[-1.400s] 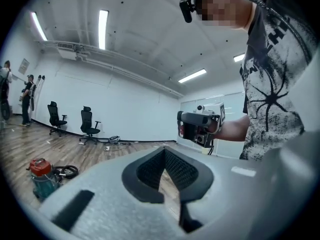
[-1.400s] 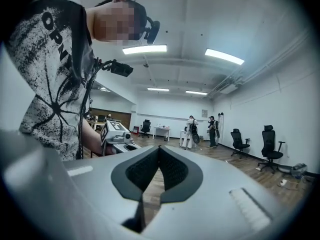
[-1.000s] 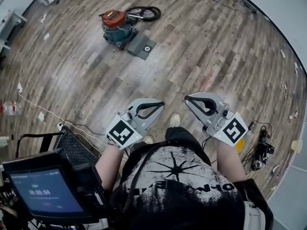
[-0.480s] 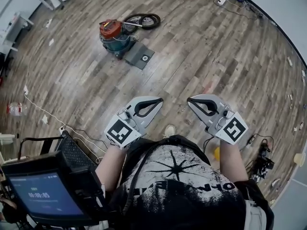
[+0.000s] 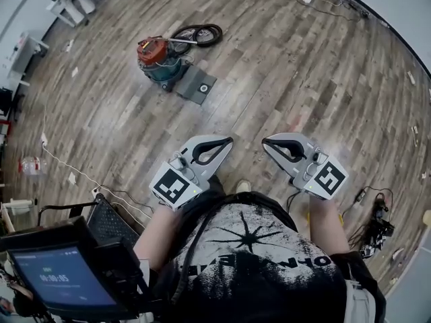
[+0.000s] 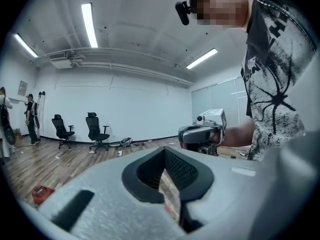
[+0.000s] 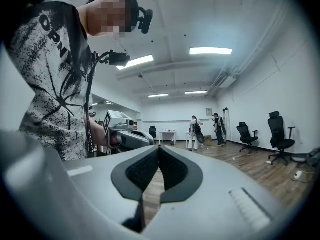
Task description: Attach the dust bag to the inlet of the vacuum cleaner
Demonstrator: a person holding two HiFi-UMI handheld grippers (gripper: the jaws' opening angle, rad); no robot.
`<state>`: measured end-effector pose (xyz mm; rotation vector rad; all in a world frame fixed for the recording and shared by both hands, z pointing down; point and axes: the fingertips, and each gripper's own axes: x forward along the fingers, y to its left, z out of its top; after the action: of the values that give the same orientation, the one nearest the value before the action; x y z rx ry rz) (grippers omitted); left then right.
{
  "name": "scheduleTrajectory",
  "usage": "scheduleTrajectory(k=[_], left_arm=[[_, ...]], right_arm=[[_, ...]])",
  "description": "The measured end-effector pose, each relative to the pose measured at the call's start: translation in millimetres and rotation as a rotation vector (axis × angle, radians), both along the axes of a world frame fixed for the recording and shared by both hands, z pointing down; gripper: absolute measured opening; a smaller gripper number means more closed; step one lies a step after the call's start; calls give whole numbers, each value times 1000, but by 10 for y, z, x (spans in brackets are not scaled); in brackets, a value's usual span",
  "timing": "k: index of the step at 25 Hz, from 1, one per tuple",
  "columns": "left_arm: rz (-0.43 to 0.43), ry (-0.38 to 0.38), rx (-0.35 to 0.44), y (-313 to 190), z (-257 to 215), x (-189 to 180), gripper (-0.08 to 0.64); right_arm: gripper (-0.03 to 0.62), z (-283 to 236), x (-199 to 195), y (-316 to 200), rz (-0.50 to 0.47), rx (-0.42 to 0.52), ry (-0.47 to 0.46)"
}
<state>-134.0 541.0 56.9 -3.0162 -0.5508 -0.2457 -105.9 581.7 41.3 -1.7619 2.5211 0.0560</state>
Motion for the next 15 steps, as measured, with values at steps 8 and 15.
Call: scheduleTrajectory(k=[8,15], left_arm=[[27,-54,-83,-321,140,163,2],[103,38,-54,-951,-64,435,2]], right_arm=[[5,186,173,-217,54,-75,-11],[5,15,340,-953,86,-66,3]])
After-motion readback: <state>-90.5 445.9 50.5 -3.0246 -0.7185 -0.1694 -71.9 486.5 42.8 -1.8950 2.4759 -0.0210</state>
